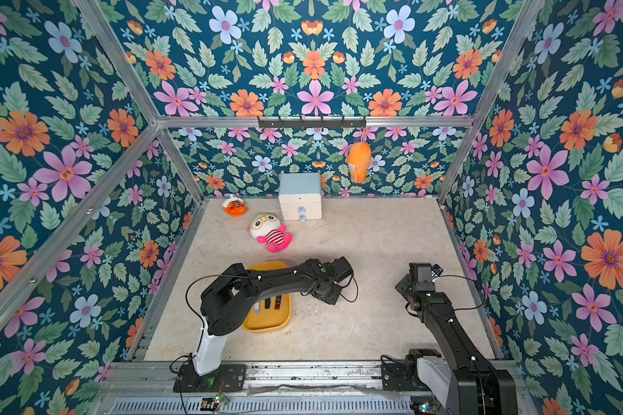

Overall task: Put the usb flash drive into the storage box
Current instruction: Pick up the USB flash from the center of the board, then place the USB flash in the storage box.

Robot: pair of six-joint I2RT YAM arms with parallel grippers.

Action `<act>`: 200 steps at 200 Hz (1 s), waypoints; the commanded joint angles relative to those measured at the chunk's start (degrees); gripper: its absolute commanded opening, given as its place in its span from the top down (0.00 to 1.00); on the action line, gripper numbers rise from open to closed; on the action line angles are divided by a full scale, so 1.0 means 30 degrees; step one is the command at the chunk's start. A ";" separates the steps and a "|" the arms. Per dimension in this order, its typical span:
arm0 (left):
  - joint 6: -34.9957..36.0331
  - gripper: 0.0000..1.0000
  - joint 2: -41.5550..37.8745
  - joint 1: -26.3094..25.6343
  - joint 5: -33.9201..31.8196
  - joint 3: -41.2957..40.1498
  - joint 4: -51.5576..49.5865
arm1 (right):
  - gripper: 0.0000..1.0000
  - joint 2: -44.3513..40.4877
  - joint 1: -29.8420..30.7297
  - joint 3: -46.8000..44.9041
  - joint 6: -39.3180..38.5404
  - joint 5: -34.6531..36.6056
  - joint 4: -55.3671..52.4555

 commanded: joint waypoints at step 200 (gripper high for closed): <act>-0.4615 0.92 -1.5874 0.5086 -0.0288 -1.1468 -0.0455 | 0.37 0.0131 0.0008 0.0043 -0.0249 0.0020 0.0387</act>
